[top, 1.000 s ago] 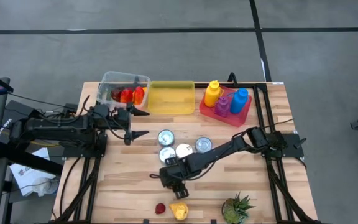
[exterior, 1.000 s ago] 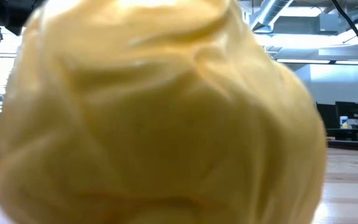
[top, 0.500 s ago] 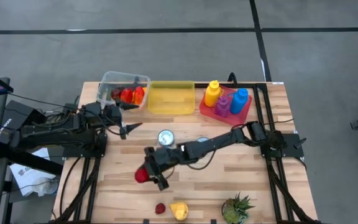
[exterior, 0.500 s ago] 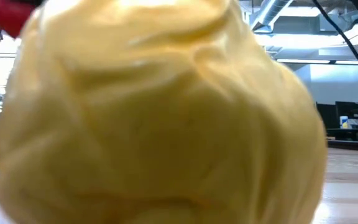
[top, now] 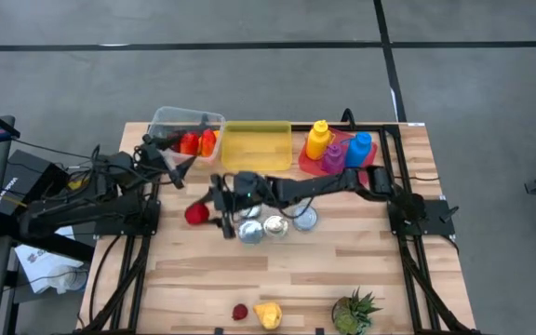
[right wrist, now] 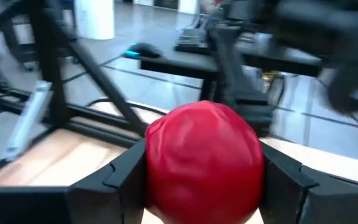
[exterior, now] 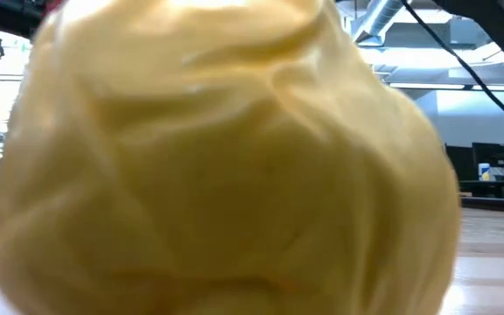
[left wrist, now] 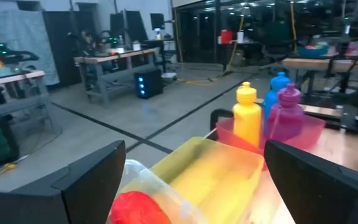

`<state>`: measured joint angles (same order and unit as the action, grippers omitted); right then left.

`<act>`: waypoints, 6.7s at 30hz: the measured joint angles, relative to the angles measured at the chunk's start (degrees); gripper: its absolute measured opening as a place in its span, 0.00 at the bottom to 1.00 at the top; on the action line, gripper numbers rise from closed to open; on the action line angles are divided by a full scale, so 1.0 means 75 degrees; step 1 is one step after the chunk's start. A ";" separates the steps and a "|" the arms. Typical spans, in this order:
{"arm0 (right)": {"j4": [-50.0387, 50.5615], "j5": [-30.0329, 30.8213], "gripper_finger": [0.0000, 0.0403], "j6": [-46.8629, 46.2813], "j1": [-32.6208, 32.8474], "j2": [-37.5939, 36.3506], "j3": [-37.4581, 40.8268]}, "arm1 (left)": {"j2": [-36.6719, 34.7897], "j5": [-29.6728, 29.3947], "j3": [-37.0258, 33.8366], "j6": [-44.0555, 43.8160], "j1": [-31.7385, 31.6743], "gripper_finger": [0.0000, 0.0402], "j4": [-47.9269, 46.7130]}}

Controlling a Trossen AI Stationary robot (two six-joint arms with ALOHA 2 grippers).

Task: Pick & Place Food Item
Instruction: Put the red apple into the transparent bin, then put the yellow pear into the transparent bin

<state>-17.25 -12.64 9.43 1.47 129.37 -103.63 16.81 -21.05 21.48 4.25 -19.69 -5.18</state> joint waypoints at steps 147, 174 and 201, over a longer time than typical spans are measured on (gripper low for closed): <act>0.1675 0.1803 0.90 0.0504 0.1643 -0.1085 0.0003 | 0.4480 -0.0358 -0.0307 -0.0459 -0.1886 0.70 0.1860; 0.4426 0.2111 0.90 -0.0251 0.2161 -0.1094 0.0003 | 0.1156 0.4219 -0.0350 -0.1130 -0.0779 0.88 0.1347; 0.6870 0.1319 0.90 -0.4401 0.4197 -0.1055 -0.0001 | 0.1123 0.4543 -0.1469 -0.1775 0.2035 0.79 0.2359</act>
<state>34.28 -2.75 -23.57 32.95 121.45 -103.64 25.23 13.03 10.46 -9.06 -4.43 12.51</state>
